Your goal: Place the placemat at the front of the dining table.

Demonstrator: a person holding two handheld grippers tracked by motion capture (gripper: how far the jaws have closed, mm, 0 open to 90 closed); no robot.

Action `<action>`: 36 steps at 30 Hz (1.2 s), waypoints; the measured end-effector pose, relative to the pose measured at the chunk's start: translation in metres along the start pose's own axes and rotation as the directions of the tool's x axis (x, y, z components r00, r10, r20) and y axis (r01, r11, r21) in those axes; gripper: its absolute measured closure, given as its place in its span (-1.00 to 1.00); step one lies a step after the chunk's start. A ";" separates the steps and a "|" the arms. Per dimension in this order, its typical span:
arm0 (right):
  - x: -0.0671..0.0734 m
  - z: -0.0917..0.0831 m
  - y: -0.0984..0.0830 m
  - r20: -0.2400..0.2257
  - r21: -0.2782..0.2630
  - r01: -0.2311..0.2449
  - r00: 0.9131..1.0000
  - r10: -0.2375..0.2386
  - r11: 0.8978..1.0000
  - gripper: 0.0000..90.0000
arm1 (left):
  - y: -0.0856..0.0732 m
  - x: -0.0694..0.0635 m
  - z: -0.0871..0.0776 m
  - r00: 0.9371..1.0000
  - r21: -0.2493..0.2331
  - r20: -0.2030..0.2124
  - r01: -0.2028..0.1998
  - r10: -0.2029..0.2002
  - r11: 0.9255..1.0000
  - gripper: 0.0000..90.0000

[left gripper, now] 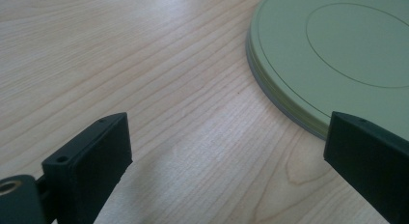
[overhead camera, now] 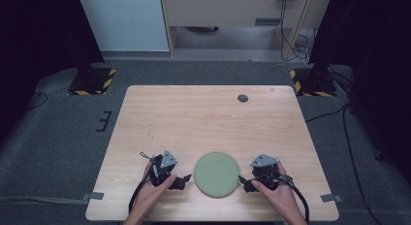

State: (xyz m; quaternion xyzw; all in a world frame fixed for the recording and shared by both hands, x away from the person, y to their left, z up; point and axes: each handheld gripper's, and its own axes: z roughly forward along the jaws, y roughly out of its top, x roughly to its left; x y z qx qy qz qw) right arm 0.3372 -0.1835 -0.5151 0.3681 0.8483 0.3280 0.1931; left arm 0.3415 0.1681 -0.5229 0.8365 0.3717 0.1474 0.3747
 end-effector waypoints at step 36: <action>0.008 0.004 0.001 -0.028 0.016 0.022 0.999 -0.022 1.000 -0.90 | 0.004 -0.016 0.013 1.000 0.009 0.020 -0.006 0.005 1.000 -0.98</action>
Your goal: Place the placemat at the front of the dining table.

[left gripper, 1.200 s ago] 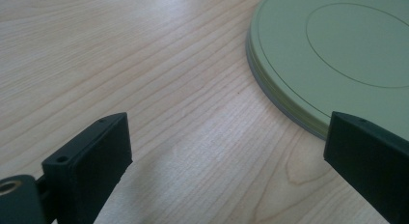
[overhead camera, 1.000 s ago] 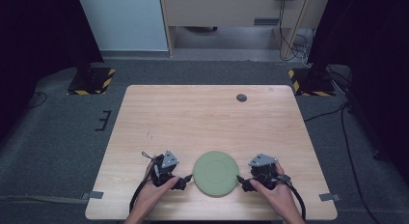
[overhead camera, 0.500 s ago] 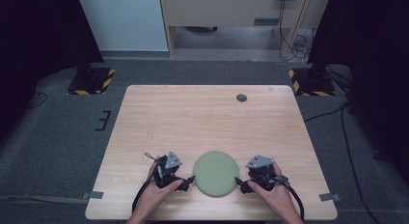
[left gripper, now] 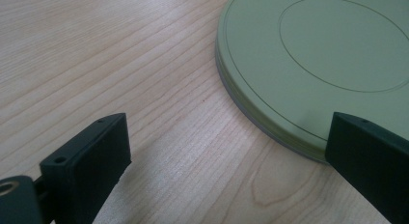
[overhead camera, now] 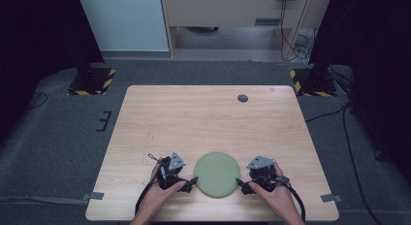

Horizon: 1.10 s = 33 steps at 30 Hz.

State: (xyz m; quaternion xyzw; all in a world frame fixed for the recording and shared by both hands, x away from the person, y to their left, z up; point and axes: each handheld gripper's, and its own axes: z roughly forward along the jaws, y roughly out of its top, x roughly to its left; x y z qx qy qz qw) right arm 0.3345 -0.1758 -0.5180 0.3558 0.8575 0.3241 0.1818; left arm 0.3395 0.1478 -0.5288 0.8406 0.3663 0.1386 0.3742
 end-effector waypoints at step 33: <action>-0.002 0.005 0.004 0.075 -0.006 -0.018 0.997 0.018 1.000 -0.97 | 0.007 -0.004 0.004 0.996 0.001 -0.088 -0.017 0.017 1.000 -1.00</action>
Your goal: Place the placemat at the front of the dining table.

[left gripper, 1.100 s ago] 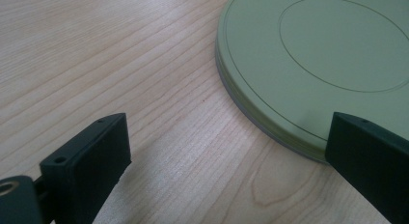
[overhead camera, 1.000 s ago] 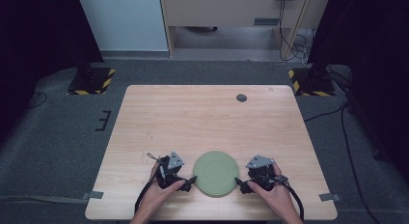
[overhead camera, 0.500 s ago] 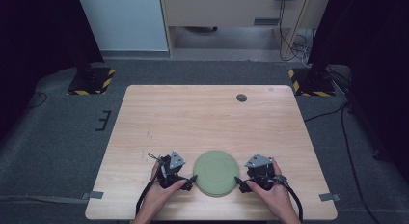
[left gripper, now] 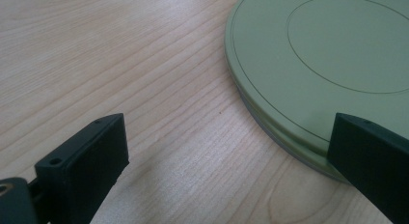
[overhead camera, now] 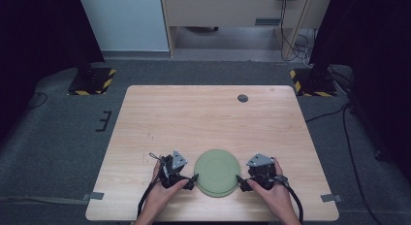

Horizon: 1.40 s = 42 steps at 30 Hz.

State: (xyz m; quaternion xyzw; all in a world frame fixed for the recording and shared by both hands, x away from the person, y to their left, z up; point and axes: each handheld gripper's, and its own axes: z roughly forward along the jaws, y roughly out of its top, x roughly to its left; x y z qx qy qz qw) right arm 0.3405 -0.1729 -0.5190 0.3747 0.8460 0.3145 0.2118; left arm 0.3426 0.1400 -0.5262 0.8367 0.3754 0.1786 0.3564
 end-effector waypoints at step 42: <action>0.003 -0.001 -0.003 -0.024 -0.008 -0.003 1.000 0.003 1.000 -0.93 | -0.004 -0.001 0.001 1.000 0.000 0.025 0.010 -0.010 1.000 -1.00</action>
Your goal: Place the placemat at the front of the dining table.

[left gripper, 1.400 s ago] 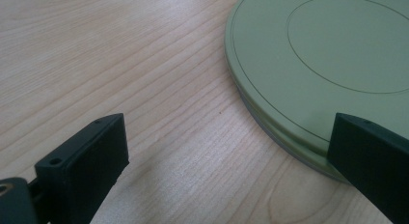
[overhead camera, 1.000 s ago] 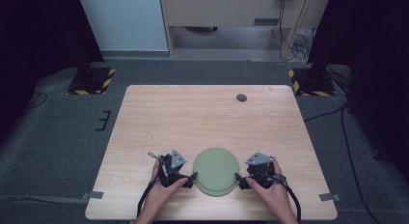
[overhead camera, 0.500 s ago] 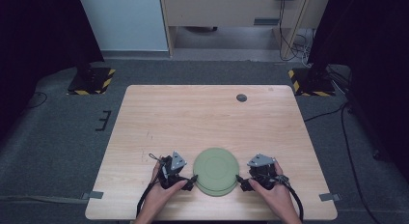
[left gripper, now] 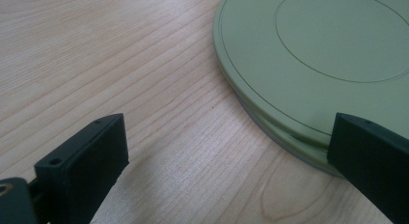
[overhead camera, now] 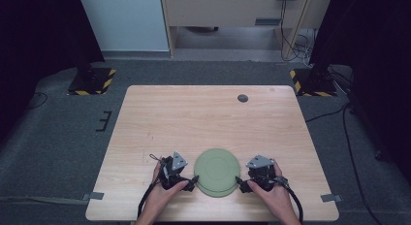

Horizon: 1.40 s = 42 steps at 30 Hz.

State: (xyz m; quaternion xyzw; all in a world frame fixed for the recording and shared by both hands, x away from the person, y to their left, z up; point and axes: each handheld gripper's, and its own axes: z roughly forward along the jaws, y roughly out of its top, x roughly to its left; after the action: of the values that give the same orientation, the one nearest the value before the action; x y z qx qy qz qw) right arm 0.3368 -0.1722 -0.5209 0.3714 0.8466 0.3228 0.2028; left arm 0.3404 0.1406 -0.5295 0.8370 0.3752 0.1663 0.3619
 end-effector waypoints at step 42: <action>-0.002 -0.001 0.002 0.021 -0.028 -0.040 0.999 0.040 0.999 -0.90 | 0.002 0.001 0.001 1.000 -0.021 -0.014 0.015 -0.015 1.000 -0.95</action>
State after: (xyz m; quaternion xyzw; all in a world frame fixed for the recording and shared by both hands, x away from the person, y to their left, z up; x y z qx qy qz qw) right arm 0.3386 -0.1732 -0.5182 0.3890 0.8321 0.3345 0.2106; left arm 0.3428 0.1396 -0.5286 0.8291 0.3824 0.1734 0.3693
